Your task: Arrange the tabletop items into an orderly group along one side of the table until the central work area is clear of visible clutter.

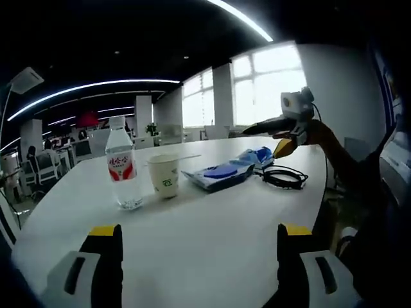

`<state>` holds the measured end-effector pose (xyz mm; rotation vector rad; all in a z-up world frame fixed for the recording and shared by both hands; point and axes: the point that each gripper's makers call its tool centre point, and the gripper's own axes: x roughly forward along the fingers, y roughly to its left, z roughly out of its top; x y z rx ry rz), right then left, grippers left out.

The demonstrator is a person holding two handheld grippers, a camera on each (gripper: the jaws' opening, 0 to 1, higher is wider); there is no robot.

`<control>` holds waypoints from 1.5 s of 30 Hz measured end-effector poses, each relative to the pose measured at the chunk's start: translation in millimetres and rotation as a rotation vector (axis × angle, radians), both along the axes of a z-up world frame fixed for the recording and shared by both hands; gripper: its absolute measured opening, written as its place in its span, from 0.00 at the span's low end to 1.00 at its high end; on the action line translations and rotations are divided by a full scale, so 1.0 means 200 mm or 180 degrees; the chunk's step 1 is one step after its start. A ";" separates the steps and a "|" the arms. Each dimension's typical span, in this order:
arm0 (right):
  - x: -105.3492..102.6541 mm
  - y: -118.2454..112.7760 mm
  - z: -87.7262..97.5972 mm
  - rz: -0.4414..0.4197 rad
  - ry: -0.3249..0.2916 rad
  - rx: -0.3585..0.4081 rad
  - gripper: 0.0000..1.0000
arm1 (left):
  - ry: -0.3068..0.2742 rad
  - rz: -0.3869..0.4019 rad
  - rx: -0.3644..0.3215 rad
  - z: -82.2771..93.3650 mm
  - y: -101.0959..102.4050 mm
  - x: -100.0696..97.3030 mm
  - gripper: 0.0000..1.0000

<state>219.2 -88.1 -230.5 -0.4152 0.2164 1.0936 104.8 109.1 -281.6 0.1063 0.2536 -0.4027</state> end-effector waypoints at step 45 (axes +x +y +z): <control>-0.08 -0.69 0.01 -0.0844 -0.0014 0.0356 1.00 | -0.0006 -0.0226 0.0060 0.02 0.02 0.01 1.00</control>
